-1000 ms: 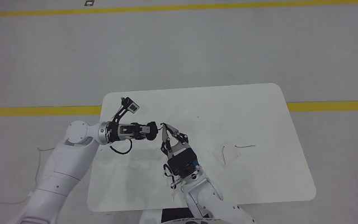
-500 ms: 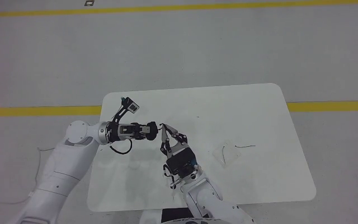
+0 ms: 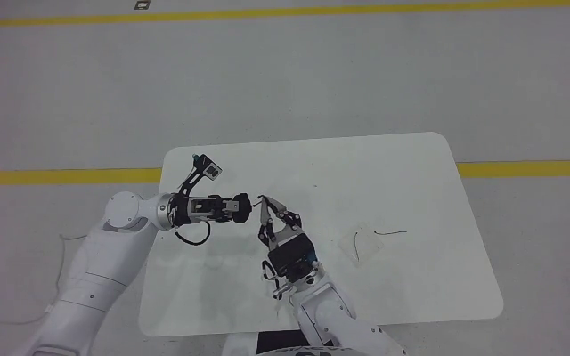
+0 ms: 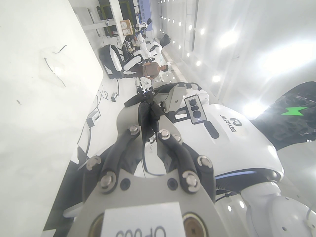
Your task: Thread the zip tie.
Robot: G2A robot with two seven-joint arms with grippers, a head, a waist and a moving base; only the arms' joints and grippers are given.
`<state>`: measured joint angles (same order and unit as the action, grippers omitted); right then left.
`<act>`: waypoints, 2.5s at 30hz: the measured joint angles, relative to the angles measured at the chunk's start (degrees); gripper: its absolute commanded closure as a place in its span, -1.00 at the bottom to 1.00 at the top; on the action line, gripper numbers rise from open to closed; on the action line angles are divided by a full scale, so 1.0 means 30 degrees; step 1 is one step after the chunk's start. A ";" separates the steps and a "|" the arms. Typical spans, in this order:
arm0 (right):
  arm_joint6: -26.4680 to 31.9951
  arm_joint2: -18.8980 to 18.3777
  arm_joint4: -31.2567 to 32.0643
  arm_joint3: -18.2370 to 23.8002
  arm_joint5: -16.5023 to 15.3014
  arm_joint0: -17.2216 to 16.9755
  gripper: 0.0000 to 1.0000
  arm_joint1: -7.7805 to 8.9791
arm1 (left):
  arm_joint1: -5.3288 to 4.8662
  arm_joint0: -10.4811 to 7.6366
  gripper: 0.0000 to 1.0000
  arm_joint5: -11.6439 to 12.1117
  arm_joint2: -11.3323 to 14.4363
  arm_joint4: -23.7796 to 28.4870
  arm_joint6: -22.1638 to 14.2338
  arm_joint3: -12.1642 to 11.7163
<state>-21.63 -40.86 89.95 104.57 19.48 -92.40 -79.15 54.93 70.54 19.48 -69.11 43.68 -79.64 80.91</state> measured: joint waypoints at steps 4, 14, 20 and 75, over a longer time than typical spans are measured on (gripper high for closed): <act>0.0122 0.0227 0.0000 -0.0186 0.0000 0.0201 1.00 -0.0002 | 0.0000 0.0000 1.00 0.0000 0.0000 0.0000 0.0000 0.0000; 0.0340 0.0525 0.0000 -0.0487 0.0000 0.0500 1.00 -0.0070 | 0.0000 0.0000 1.00 0.0000 0.0000 0.0000 0.0000 0.0000; 0.0529 0.0664 0.0000 -0.0711 0.0000 0.0623 1.00 -0.0101 | 0.0000 0.0000 1.00 0.0000 0.0000 0.0000 0.0000 0.0000; -0.3907 -0.0921 0.0000 -0.0462 0.0000 0.0050 -1.00 0.1490 | -0.0048 0.0746 1.00 -0.1098 -0.0462 0.3707 -0.0012 0.0030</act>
<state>-33.35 -43.63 89.95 103.18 19.48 -92.25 -74.68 54.79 72.78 16.19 -70.50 54.80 -79.68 81.00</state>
